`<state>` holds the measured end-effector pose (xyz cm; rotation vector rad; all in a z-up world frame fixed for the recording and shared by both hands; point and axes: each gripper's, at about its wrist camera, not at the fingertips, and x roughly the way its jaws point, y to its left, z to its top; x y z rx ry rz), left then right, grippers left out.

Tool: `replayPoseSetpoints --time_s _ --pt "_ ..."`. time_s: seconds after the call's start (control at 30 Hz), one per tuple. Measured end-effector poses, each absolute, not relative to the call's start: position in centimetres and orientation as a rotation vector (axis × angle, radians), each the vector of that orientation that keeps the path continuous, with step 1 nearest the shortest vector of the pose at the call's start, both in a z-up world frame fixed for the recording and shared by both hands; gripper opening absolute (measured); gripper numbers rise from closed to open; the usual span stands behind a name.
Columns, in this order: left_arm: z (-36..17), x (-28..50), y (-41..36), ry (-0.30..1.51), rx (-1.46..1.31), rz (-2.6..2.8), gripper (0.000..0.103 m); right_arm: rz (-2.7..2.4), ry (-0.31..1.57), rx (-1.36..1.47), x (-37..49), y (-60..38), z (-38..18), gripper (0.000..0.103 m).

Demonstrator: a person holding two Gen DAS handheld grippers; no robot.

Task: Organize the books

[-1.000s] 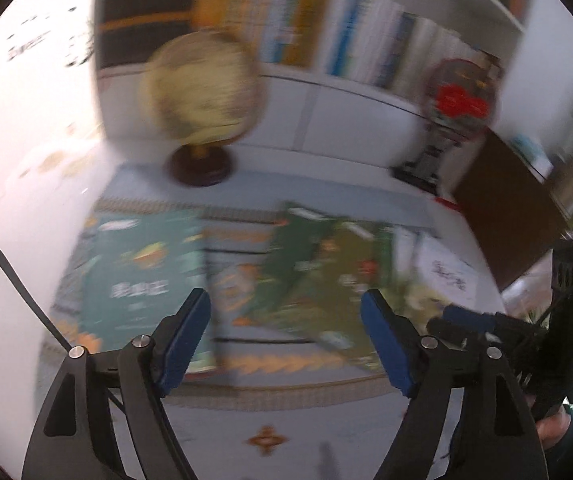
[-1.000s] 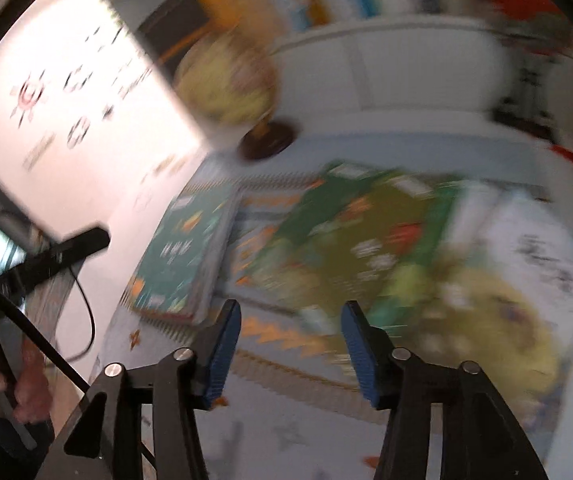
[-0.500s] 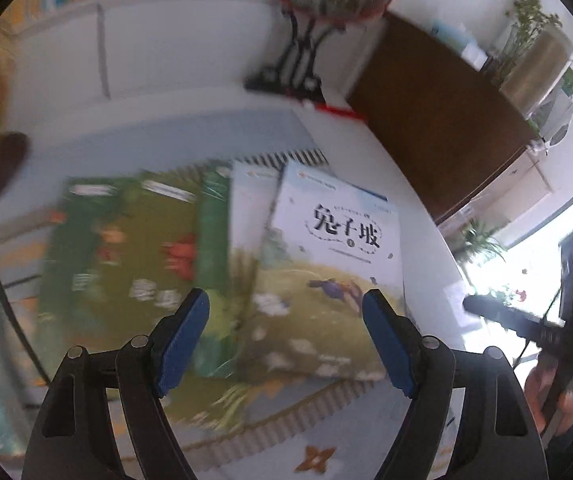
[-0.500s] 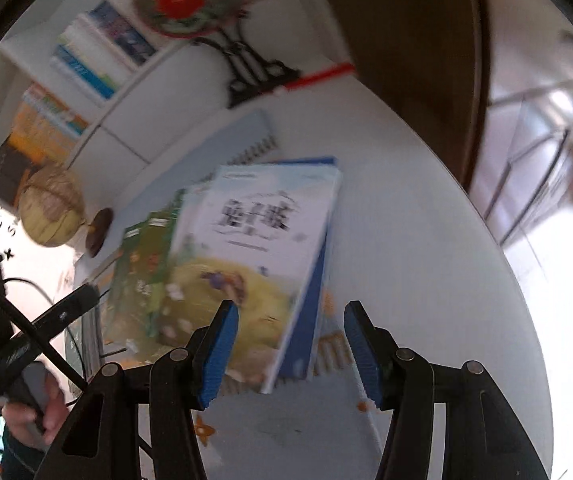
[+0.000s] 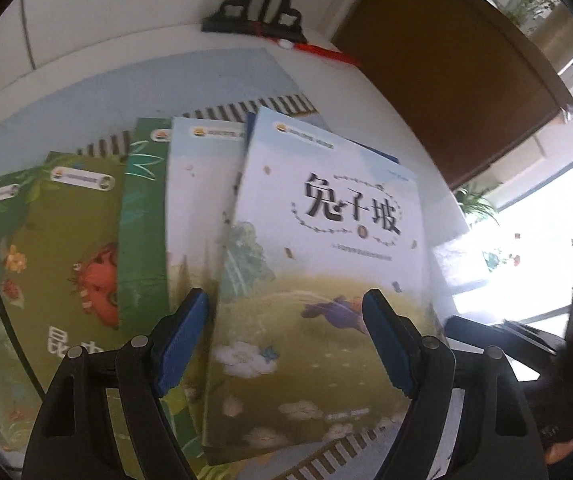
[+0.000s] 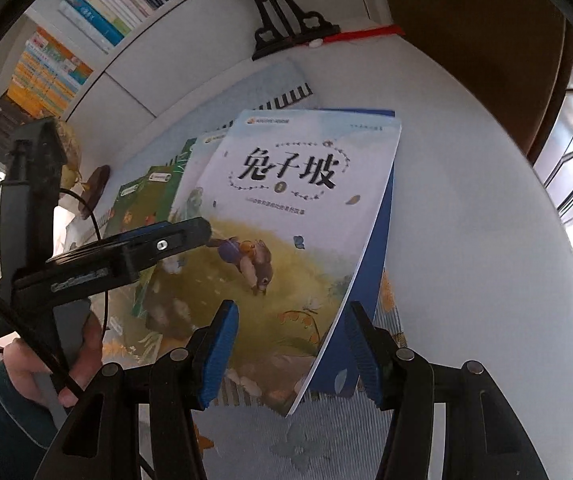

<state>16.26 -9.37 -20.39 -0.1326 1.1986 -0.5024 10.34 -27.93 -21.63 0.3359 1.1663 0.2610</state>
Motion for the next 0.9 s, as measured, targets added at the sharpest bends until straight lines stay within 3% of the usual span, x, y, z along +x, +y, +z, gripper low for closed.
replayPoseSetpoints --time_s 0.2,0.5,0.9 --pt "-20.4 16.1 -9.6 1.194 -0.122 -0.508 0.078 0.262 1.197 0.593 9.9 -30.2 -24.1 0.047" --pt "-20.3 15.8 -9.4 1.192 -0.139 -0.514 0.079 0.264 1.189 0.567 10.8 -29.9 -24.0 0.047" --pt "-19.1 9.2 -3.2 1.201 -0.316 -0.375 0.079 0.419 1.167 0.183 11.8 -23.6 -23.0 0.049"
